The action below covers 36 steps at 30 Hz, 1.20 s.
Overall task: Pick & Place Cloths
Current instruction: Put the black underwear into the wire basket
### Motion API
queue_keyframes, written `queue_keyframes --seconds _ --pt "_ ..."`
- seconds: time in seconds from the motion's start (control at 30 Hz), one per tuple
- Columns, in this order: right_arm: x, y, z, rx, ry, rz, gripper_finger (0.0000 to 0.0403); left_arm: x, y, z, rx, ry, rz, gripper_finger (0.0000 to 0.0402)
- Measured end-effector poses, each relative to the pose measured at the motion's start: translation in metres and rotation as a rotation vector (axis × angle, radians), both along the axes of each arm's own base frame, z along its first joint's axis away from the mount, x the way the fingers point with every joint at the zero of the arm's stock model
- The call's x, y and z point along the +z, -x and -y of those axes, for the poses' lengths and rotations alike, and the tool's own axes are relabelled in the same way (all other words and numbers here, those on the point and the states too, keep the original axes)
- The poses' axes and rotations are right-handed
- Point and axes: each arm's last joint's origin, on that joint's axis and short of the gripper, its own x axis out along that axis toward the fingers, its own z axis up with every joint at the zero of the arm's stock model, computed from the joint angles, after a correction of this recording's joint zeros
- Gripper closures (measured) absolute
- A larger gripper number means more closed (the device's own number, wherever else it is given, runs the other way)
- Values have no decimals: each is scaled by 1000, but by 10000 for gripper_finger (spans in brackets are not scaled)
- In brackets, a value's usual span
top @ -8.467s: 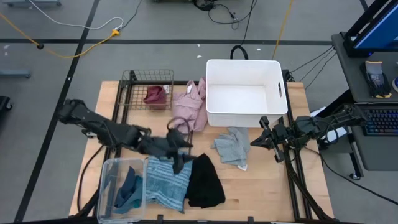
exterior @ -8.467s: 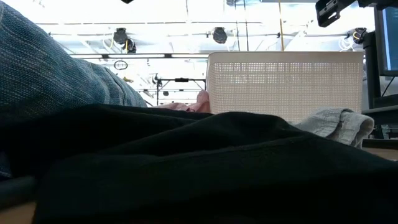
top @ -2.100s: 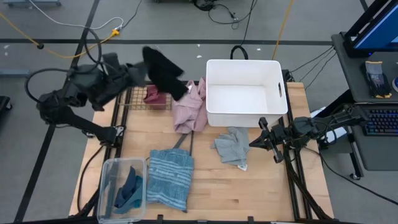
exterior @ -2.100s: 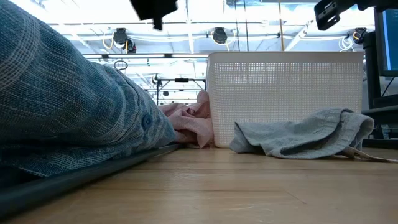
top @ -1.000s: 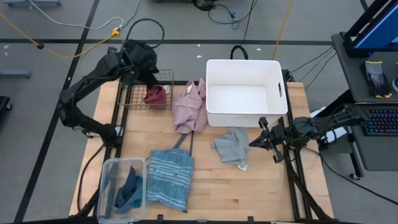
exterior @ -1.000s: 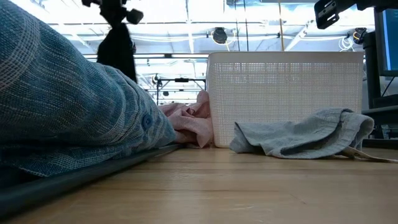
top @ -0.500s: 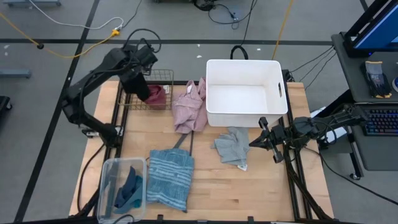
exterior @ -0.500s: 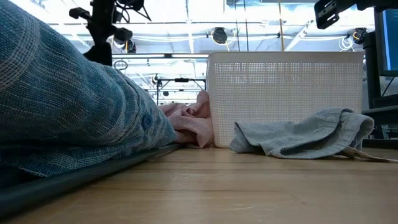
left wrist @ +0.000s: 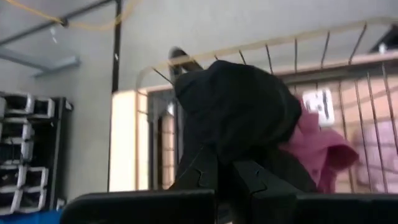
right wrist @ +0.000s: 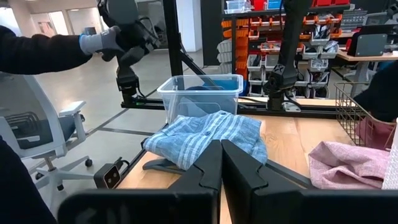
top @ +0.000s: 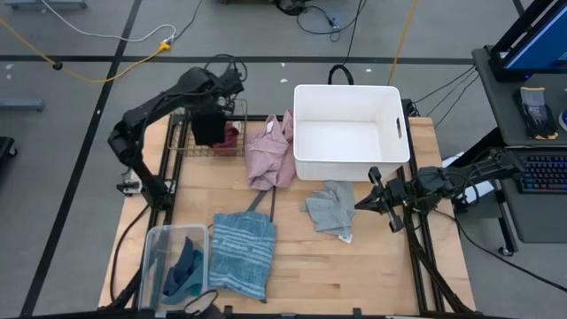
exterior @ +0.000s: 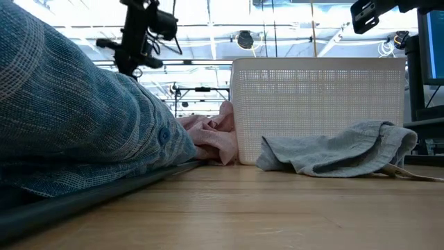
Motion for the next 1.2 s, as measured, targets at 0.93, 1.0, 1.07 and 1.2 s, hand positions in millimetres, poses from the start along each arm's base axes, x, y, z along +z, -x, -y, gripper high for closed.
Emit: queue_keyframes --seconds 0.93,1.0,1.07,1.2 --pt "0 0 0 0 3 2 403 -78 29 -13 207 471 -2 379" --pt "0 0 0 0 3 1 403 -78 29 -13 207 471 -2 364" --pt "0 0 0 1 3 2 403 -78 29 -13 207 471 -2 344" --pt "0 0 0 1 3 2 403 -78 29 -13 205 471 -2 297"
